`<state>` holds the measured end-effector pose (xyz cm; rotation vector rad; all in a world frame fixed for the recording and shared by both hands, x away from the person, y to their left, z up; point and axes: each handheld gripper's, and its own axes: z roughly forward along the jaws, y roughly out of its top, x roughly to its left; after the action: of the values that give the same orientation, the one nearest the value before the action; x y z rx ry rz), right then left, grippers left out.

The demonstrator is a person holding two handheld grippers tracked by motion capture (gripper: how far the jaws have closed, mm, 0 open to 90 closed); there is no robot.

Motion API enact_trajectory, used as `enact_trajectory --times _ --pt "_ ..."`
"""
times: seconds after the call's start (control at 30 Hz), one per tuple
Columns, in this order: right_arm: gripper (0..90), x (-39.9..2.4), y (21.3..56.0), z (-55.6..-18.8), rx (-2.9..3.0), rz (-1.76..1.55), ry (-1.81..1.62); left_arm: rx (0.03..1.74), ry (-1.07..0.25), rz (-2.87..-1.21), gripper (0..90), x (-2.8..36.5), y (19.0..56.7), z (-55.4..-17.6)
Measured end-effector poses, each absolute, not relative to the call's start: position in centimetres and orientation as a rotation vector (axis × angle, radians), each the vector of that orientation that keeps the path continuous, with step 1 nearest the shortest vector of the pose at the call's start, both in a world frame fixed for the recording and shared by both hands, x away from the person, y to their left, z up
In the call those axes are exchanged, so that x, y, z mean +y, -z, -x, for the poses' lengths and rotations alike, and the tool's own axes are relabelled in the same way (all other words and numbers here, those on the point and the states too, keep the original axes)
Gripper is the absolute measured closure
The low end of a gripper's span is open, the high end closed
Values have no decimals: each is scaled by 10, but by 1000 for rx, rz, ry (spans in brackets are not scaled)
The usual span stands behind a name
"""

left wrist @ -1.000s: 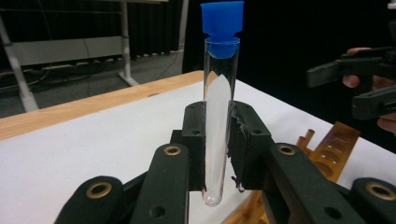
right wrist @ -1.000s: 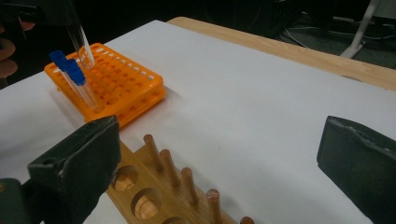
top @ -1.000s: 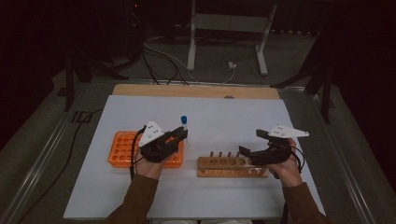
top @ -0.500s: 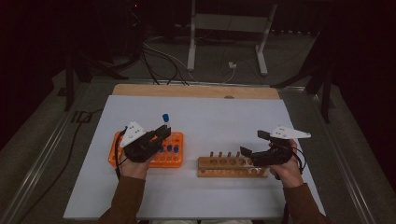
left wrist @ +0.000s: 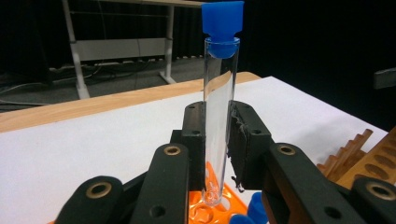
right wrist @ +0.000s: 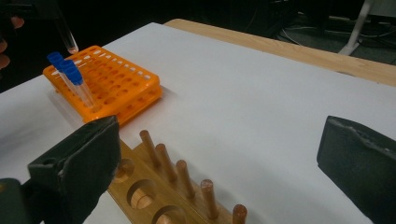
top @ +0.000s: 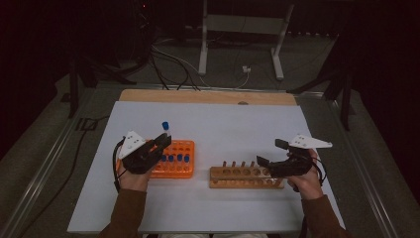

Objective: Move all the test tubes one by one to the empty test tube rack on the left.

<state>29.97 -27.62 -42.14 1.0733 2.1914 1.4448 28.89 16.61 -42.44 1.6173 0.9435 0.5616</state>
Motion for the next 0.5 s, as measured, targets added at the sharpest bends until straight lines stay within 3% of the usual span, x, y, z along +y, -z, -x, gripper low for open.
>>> enact_trajectory --times 0.5 --pt "0 -276 423 -299 2196 -1075 -1444 991 -613 -1618 782 189 431 -280"
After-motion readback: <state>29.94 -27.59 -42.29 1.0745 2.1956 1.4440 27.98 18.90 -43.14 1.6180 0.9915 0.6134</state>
